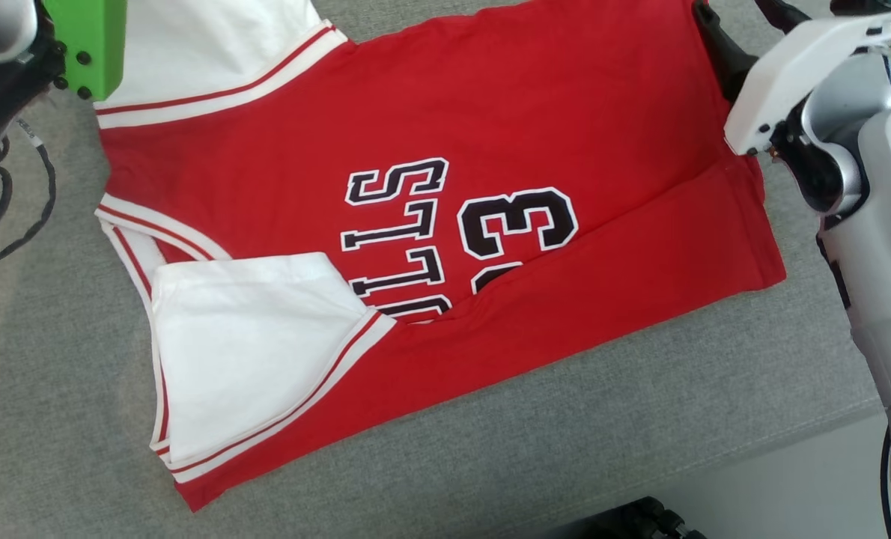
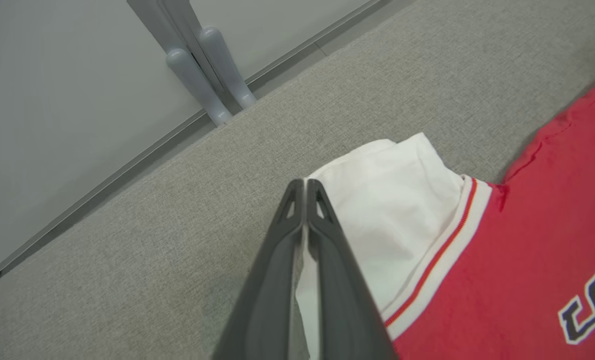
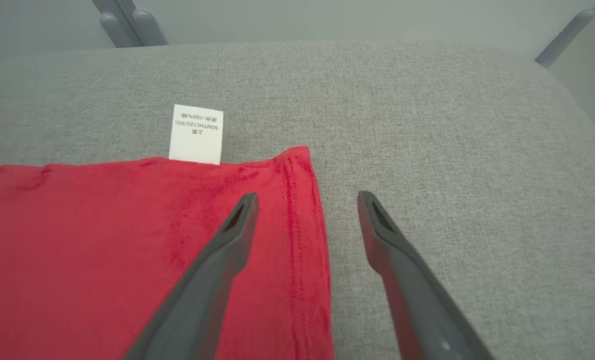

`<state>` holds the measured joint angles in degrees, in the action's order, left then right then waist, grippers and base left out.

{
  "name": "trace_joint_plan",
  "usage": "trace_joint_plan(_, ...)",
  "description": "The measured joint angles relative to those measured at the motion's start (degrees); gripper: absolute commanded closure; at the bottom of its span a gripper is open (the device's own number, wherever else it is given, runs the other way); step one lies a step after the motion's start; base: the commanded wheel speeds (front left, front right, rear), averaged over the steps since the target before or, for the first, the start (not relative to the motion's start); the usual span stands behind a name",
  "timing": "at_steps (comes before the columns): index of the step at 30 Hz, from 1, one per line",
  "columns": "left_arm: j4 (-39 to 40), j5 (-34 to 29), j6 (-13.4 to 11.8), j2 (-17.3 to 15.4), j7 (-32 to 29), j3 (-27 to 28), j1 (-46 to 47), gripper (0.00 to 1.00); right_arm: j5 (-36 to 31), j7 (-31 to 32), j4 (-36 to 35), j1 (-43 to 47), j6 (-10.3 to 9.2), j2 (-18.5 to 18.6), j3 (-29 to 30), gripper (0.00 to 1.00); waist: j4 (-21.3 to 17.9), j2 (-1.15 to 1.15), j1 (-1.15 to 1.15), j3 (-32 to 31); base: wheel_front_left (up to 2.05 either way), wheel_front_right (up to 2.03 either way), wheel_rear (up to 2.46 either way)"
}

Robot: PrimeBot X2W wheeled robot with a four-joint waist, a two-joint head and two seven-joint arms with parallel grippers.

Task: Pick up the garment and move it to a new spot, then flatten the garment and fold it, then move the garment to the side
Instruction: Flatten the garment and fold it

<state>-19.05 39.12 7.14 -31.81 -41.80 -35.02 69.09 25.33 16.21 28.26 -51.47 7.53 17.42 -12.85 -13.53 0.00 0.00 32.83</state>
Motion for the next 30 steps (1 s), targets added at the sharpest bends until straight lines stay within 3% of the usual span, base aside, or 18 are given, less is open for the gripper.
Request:
trace_joint_plan(8, 6.50, 0.00, -0.35, -0.66, -1.78, -1.27, -1.58, 1.00, -3.88, 5.12, 6.48, -5.71, 0.00, -3.19, 5.66, 0.00, 2.71, 0.00, 0.00, 0.53, 0.00, 0.00, 0.00)
trace_joint_plan(16, 10.01, -0.07, -1.08, -1.22, -2.57, -1.87, -2.22, 1.00, -4.03, 6.47, 7.98, -7.90, 0.00, -3.08, 6.45, 0.01, 4.28, 0.00, 0.00, 1.60, 0.00, 0.00, 0.00)
trace_joint_plan(18, 10.42, 0.78, -1.21, -1.18, -2.86, -1.56, -2.56, 1.00, -4.14, 6.98, 8.32, -7.99, 0.00, -2.85, 6.50, 0.18, 4.51, 0.00, 0.00, 1.70, 0.00, 0.00, 0.00)
trace_joint_plan(23, 10.98, 0.94, -1.36, -1.23, -3.02, -1.48, -2.69, 1.00, -4.44, 7.42, 8.71, -8.17, 0.00, -2.53, 6.92, 0.27, 4.73, 0.00, 0.00, 1.89, 0.00, 0.00, 0.00)
trace_joint_plan(25, 11.15, 0.94, -1.58, -1.23, -3.02, -1.51, -2.69, 1.00, -4.85, 7.44, 8.93, -8.19, 0.00, -2.37, 7.10, 0.51, 4.83, 0.00, 0.00, 1.99, 0.00, 0.00, 0.00)
trace_joint_plan(26, 11.21, 0.94, -1.58, -1.23, -3.02, -1.54, -2.69, 1.00, -4.90, 7.49, 9.04, -8.26, 0.00, -2.33, 7.21, 0.54, 4.88, 0.00, 0.00, 2.05, 0.00, 0.00, 0.00)
trace_joint_plan(28, 11.24, 0.94, -1.59, -1.24, -3.02, -1.59, -2.69, 1.00, -4.97, 7.51, 9.21, -8.47, 0.00, -2.30, 7.39, 0.73, 4.97, 0.00, 0.00, 2.14, 0.00, 0.00, 0.00)
trace_joint_plan(30, 11.24, 0.94, -1.62, -1.24, -3.01, -1.64, -2.69, 1.00, -5.05, 7.65, 9.27, -8.64, 0.00, -2.24, 7.45, 1.00, 5.07, 0.00, 0.00, 2.20, 0.00, 0.00, 0.00)
